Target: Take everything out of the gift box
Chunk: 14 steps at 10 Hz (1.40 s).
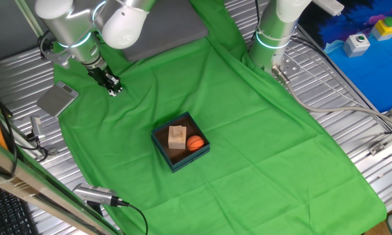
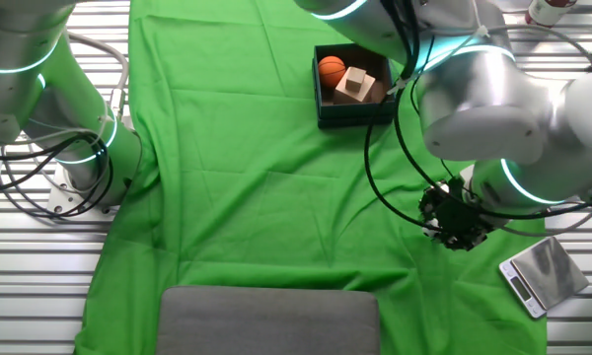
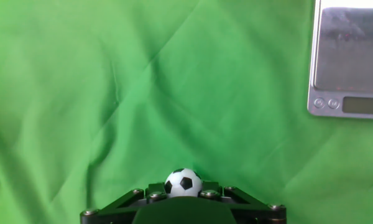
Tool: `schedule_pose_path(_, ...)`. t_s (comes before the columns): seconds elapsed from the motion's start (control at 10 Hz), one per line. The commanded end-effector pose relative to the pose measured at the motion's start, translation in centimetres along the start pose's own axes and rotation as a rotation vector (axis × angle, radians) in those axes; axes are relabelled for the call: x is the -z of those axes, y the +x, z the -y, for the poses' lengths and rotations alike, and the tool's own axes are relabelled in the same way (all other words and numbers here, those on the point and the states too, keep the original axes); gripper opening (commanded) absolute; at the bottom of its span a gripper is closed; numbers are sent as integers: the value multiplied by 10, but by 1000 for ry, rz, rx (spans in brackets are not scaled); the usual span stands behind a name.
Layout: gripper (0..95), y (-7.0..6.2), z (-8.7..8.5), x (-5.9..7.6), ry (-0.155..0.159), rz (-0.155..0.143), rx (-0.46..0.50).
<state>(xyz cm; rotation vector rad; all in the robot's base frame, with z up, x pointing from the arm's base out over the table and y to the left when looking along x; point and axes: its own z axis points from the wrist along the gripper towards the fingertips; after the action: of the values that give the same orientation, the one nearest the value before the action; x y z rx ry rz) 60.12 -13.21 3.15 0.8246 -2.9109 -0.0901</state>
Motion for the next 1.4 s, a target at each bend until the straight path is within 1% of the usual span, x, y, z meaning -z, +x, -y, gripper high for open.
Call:
schedule_pose_path(0.1, 0, 0, 0, -3, 1, 4, 0)
schedule_pose_path(0.5, 0, 0, 1, -7, 1, 8, -4)
schedule_pose_path(0.7, 0, 0, 2, -8, 3, 5, -11)
schedule_pose_path(0.9, 760, 0, 2, -9, -7, 18, 19)
schedule_pose_path(1.0, 950, 0, 2, -9, -11, 19, 21)
schedule_pose_path(1.2, 950, 0, 2, -9, -16, 21, 28)
schedule_pose_path(1.3, 950, 1, 1, -6, -18, 22, 40)
schedule_pose_path(1.4, 950, 2, -1, 5, -28, 27, 47)
